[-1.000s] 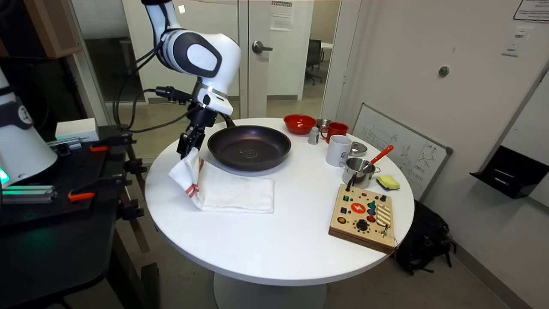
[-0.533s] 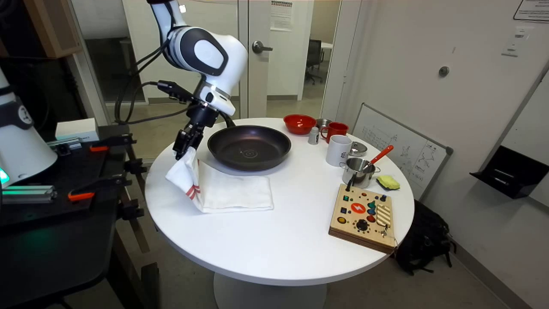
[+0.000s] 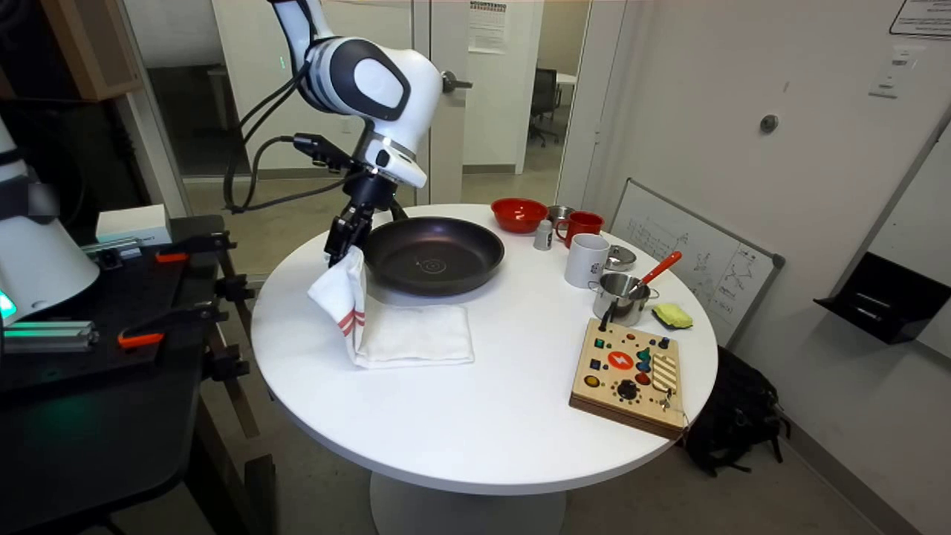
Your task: Pick up the kitchen towel and wipe the pan
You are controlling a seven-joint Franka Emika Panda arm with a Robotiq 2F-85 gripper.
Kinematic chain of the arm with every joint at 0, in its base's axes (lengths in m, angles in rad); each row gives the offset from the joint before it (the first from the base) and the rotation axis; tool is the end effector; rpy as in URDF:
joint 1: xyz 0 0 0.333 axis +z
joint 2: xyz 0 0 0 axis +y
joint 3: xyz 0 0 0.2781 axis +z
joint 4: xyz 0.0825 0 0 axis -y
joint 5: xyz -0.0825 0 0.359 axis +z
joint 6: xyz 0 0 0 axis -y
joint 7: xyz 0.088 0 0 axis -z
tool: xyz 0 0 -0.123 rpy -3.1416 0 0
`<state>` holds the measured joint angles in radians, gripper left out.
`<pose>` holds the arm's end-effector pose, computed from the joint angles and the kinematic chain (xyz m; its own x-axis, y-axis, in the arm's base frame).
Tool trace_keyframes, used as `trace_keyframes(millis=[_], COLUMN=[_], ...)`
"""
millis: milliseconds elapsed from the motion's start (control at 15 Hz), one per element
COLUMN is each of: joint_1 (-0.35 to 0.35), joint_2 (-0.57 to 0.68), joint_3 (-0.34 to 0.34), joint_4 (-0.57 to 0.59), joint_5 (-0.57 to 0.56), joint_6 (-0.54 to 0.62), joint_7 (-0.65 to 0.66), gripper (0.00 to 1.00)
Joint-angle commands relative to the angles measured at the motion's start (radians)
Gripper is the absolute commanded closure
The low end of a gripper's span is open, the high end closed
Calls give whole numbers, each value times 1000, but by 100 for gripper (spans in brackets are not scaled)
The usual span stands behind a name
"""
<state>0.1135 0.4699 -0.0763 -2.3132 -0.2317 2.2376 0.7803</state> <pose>0.4159 0.0007 0.0869 0.7744 -0.5597 -0.2950 -0.4025 -0.7956 0.4529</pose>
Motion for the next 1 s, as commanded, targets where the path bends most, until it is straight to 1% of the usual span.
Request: trace_keyframes(millis=[0,200,467,600,933], joint_1=[18,13,-3,0,3], joint_2=[30,55,97,114,155], joint_3=[-31,-45,-44,-48,-66], joint_4=[79,124,162,179,218], joint_5=[-34,-47,-28,-30,-35], joint_6=[-11,-11,8,17,72], joint_7=[-14,-13,-45,-54,-76], gripper=[99,99,99,99,99])
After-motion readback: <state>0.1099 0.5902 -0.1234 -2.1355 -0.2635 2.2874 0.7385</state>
